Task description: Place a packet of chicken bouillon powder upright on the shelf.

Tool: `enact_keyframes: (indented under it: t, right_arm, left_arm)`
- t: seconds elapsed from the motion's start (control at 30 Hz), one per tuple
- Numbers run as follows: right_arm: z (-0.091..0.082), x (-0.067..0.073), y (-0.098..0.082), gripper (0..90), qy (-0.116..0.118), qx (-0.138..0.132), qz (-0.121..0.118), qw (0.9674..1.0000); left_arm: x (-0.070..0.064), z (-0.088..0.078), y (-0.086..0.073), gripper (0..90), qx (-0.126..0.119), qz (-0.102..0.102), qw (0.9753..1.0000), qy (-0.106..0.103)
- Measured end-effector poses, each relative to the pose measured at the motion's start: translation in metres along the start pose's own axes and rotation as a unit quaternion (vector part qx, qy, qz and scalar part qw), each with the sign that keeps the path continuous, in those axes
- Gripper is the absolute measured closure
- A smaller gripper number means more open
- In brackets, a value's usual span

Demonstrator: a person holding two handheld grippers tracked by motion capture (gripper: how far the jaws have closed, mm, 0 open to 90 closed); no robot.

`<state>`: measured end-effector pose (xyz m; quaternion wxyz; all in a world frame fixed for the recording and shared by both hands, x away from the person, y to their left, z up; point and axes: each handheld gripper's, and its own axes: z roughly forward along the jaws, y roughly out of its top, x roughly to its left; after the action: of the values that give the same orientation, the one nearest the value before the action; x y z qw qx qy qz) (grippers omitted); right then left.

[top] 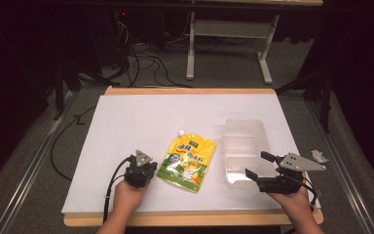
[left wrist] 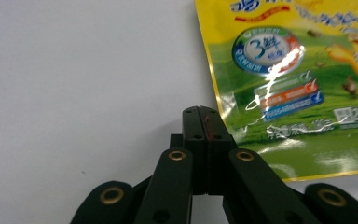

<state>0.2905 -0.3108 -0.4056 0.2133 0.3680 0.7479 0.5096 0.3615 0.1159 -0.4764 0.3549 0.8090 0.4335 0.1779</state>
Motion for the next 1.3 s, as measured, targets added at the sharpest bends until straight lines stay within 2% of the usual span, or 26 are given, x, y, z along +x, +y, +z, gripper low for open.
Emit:
enact_keyframes:
  t: [0.17, 0.23, 0.37, 0.73, 0.8, 0.9, 1.03, 1.17, 1.3]
  right_arm:
    - [0.000, 0.000, 0.000, 13.7, 0.000, 0.000, -0.001, 1.0000]
    - [0.000, -0.001, 0.000, 14.0, 0.000, 0.000, 0.000, 1.0000]
    - [-0.001, 0.000, 0.000, 14.2, -0.002, 0.002, -0.001, 1.0000]
    - [-0.002, -0.001, 0.001, 14.4, -0.003, -0.002, 0.000, 1.0000]
    - [-0.003, -0.001, 0.001, 14.4, -0.003, -0.002, 0.000, 1.0000]
    - [-0.002, -0.001, 0.001, 14.4, -0.002, -0.002, -0.001, 1.0000]
    - [-0.003, -0.001, 0.001, 14.5, -0.004, -0.002, 0.000, 1.0000]
    - [-0.004, -0.001, 0.002, 14.5, -0.005, -0.005, 0.001, 1.0000]
    - [-0.005, -0.002, 0.002, 14.6, -0.007, -0.006, 0.003, 0.9999]
  left_arm:
    - [0.000, 0.001, -0.002, 90.0, 0.005, 0.000, 1.0000, -0.007]
    - [-0.001, -0.001, -0.003, 90.0, 0.005, -0.003, 0.9997, -0.024]
    - [-0.006, -0.003, -0.005, 90.0, 0.006, 0.005, 0.9991, -0.041]
    - [-0.035, -0.007, -0.008, 90.0, 0.012, 0.042, 0.9955, -0.084]
    - [-0.045, -0.006, -0.008, 90.0, 0.013, 0.056, 0.9939, -0.095]
    - [-0.050, -0.005, -0.007, 90.0, 0.011, 0.059, 0.9930, -0.102]
    - [-0.046, -0.004, -0.005, 90.0, 0.006, 0.041, 0.9947, -0.095]
    - [-0.028, -0.004, 0.001, 80.7, -0.019, -0.004, 0.9962, -0.085]
    - [-0.012, 0.001, 0.011, 68.7, -0.036, -0.045, 0.9948, -0.084]
